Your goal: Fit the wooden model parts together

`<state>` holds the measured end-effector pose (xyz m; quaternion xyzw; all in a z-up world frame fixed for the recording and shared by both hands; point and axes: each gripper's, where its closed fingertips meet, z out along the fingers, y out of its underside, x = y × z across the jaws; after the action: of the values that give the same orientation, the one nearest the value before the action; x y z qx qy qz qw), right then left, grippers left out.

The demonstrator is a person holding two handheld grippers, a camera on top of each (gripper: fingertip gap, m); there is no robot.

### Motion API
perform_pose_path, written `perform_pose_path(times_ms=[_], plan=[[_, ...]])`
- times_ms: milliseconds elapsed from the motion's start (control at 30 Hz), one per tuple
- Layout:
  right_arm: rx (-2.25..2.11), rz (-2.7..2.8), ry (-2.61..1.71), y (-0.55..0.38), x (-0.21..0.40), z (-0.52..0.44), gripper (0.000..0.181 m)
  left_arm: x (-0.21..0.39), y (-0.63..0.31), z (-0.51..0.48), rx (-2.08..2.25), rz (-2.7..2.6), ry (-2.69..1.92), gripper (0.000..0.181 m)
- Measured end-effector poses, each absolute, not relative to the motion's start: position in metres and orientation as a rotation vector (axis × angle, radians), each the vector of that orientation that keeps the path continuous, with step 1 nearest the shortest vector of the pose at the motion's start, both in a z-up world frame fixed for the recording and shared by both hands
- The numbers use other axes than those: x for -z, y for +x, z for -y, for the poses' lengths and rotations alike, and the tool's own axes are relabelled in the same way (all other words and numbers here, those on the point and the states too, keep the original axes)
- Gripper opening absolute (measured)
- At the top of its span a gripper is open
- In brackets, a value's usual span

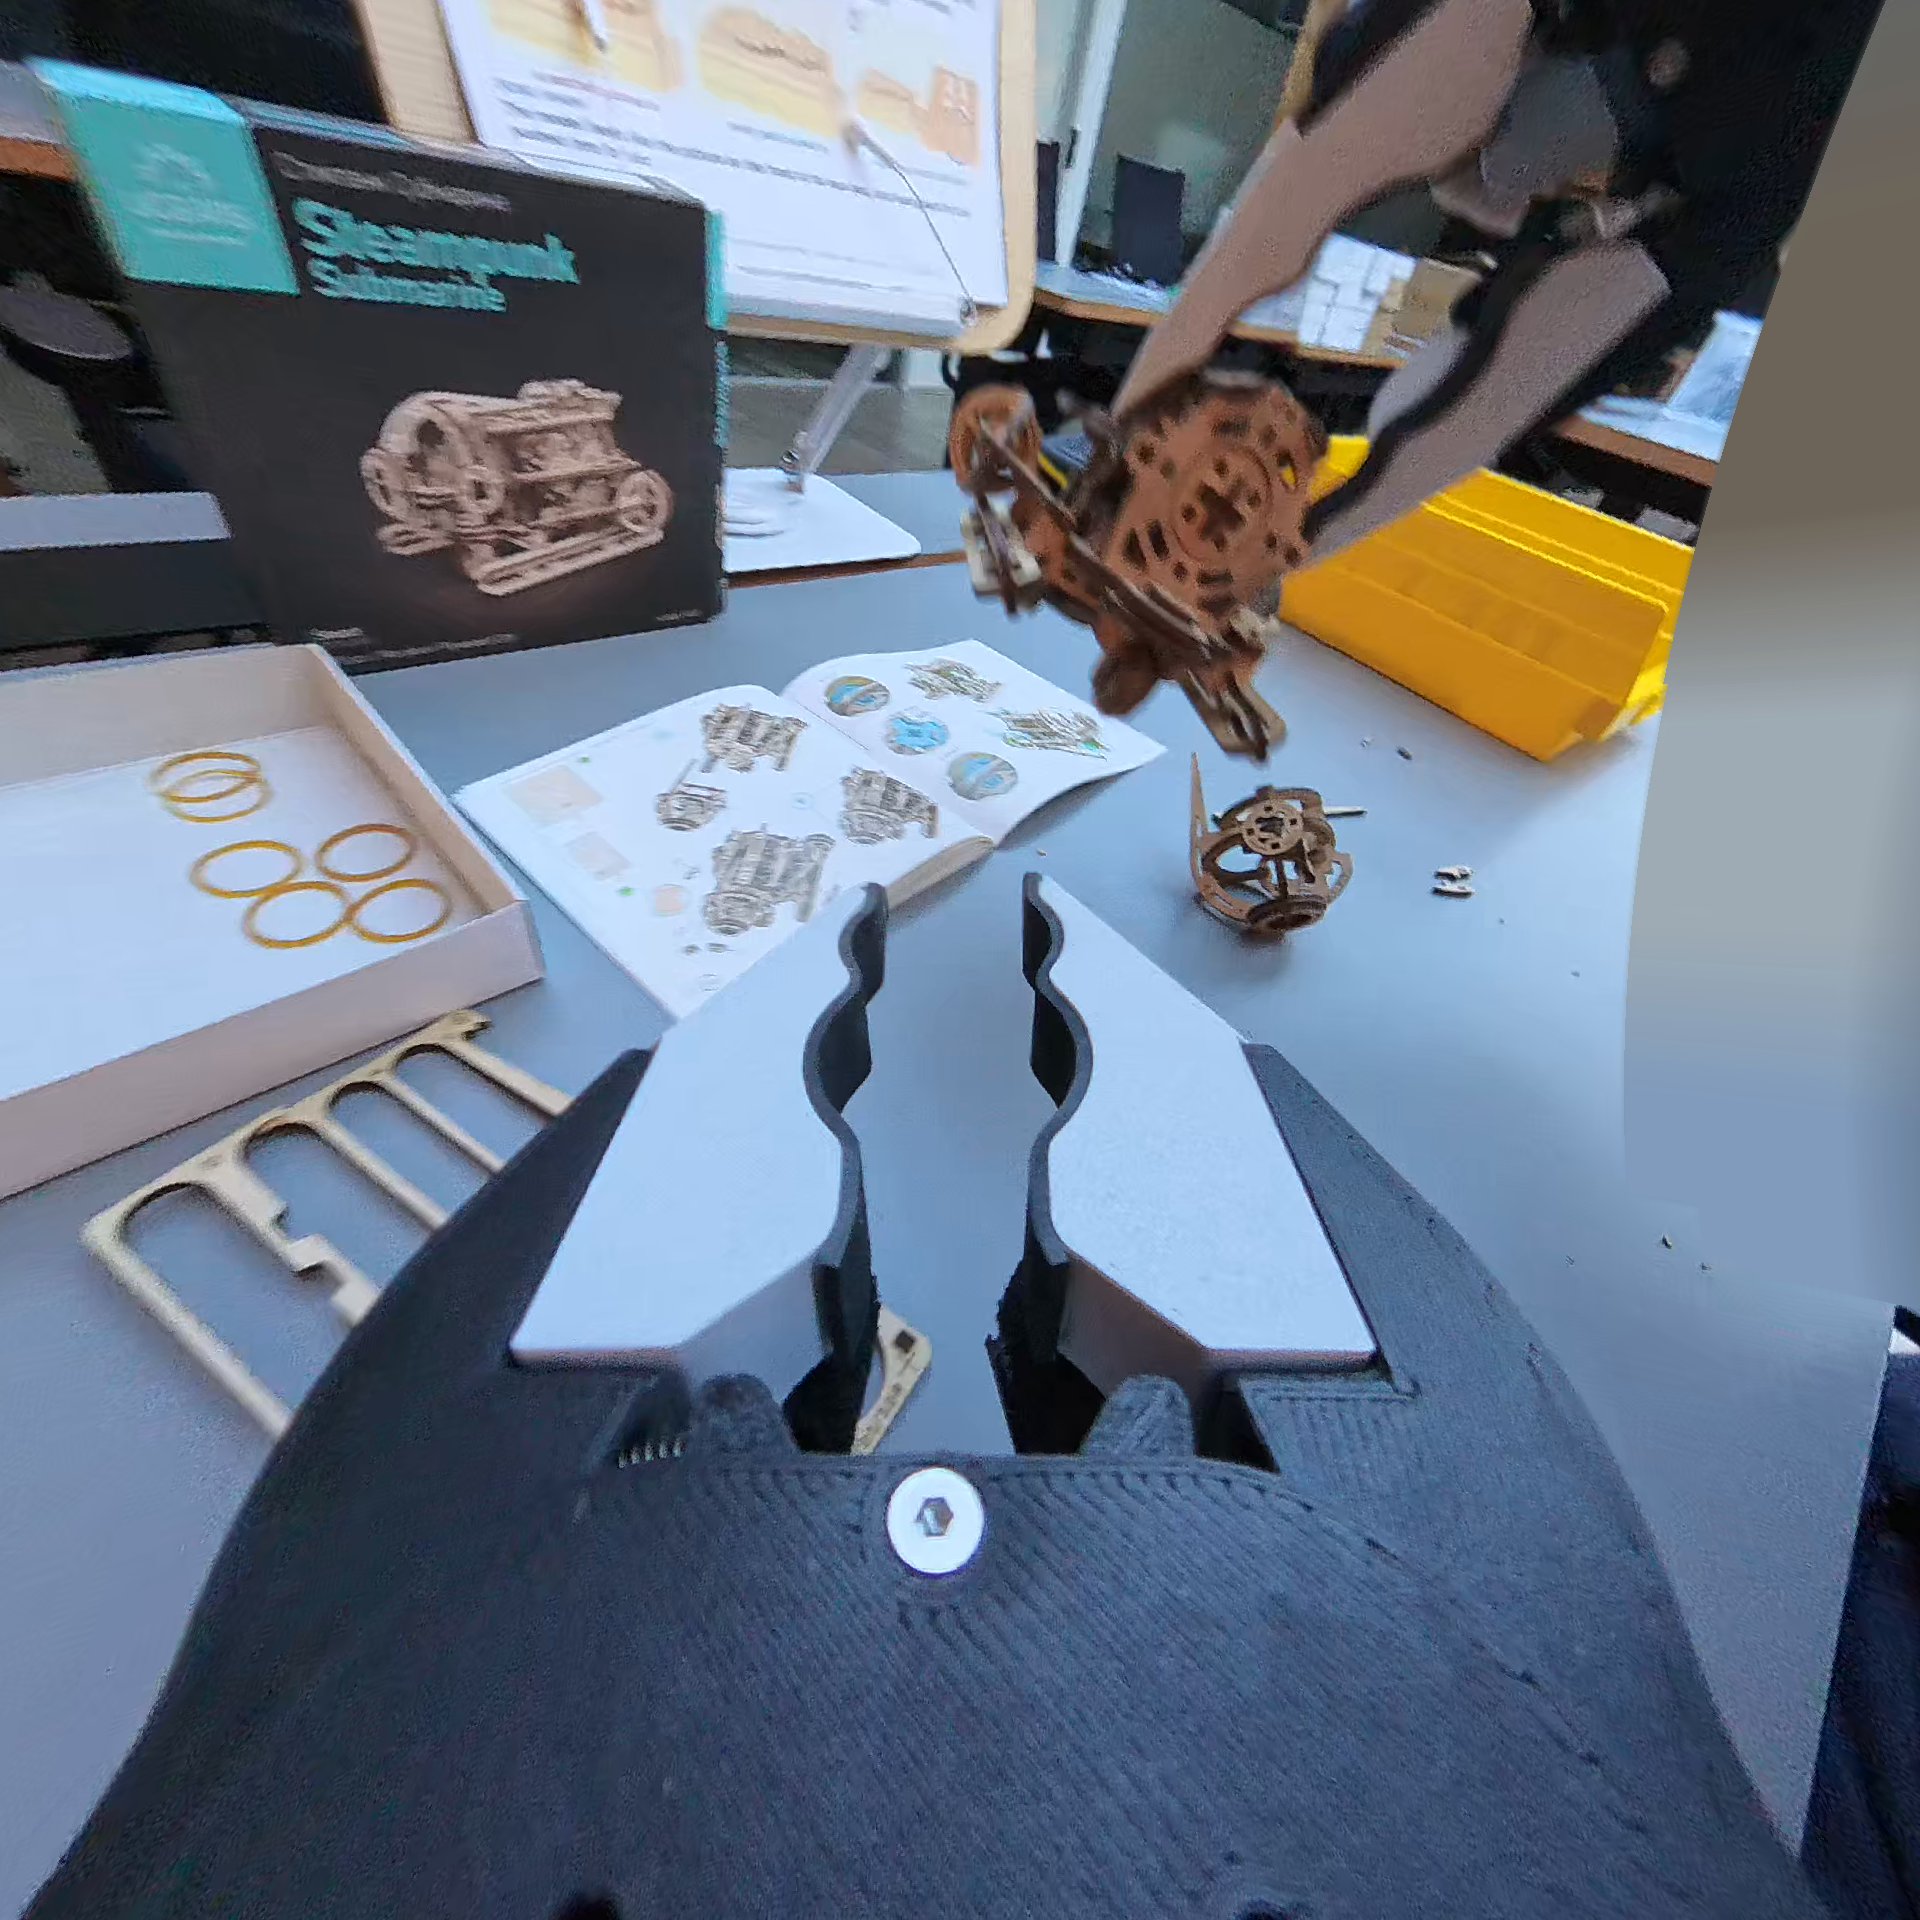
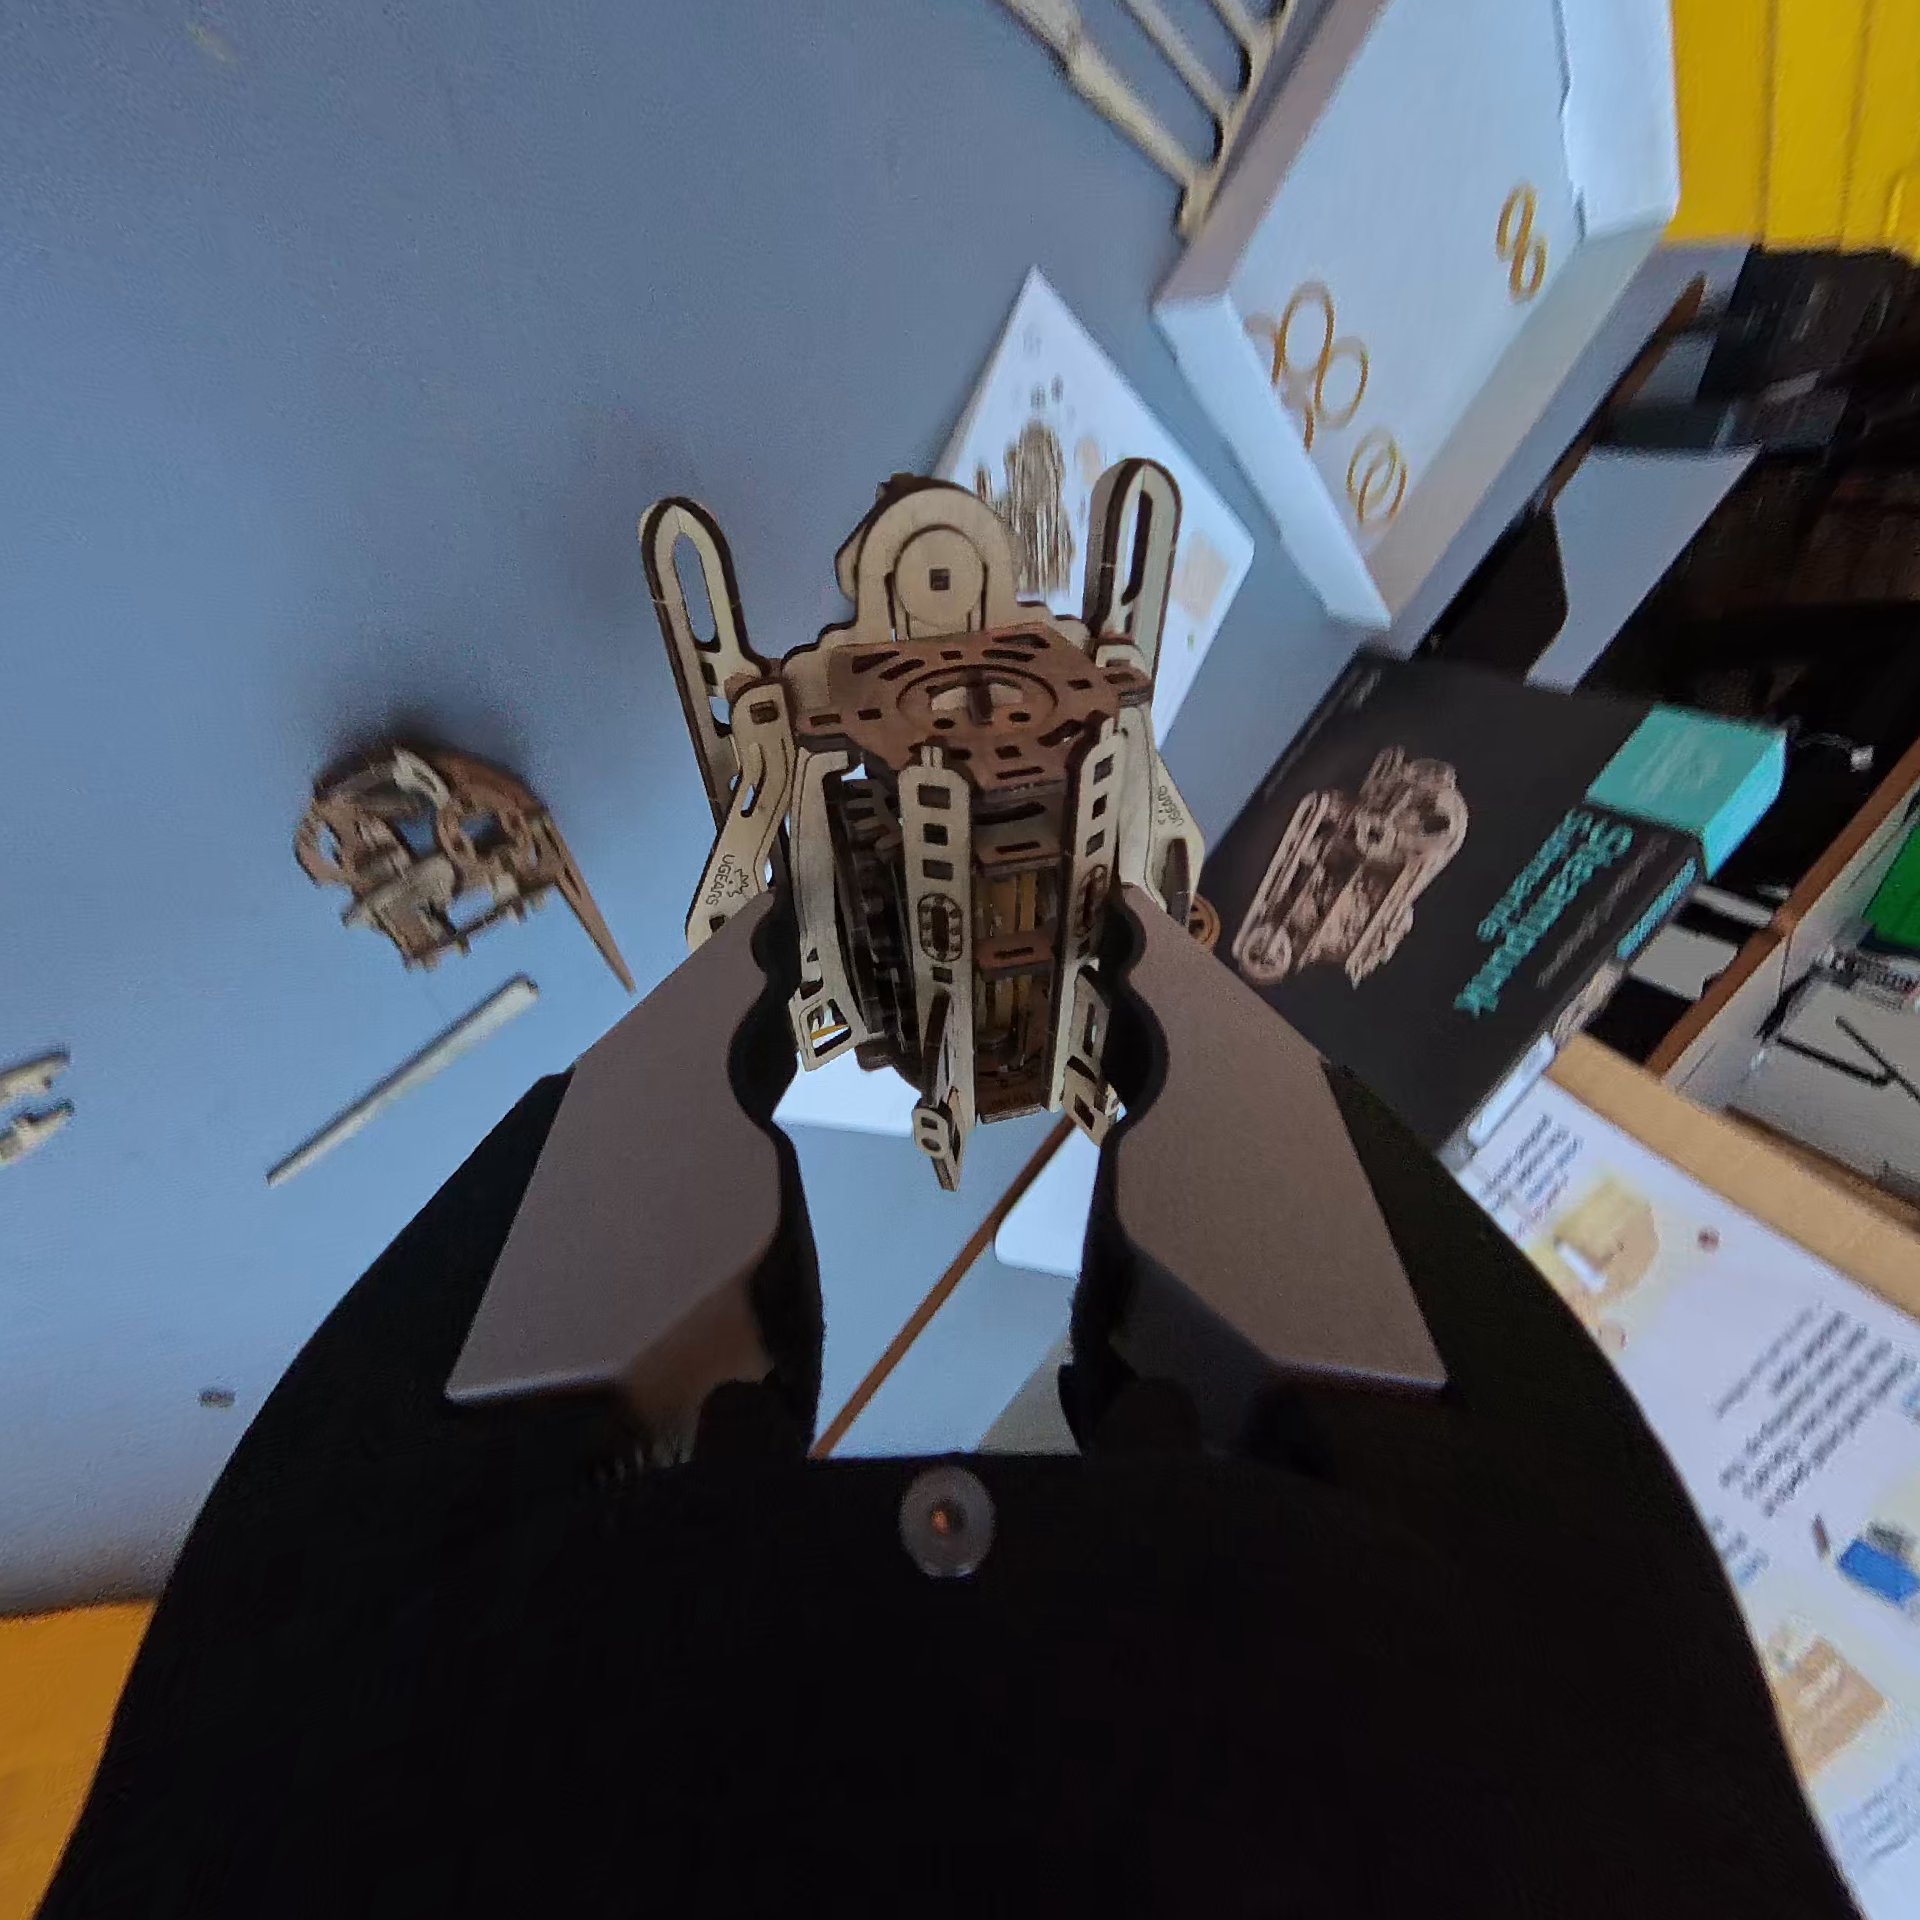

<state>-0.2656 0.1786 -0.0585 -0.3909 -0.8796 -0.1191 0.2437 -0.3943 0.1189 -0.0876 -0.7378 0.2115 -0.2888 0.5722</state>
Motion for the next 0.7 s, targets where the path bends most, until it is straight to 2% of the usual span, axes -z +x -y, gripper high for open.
perform_pose_path(times_ms=[300, 700], plan=[[0.206, 2.584, -0.969, -0.311, 0.113, -0.119, 0.057, 0.062, -0.431, -0.114, 0.753, -0.354, -1.615, 0.025], [0.247, 2.688, -1.024, -0.309, 0.146, -0.112, 0.057, 0.067, -0.433, -0.116, 0.847, -0.338, -1.596, 0.024]])
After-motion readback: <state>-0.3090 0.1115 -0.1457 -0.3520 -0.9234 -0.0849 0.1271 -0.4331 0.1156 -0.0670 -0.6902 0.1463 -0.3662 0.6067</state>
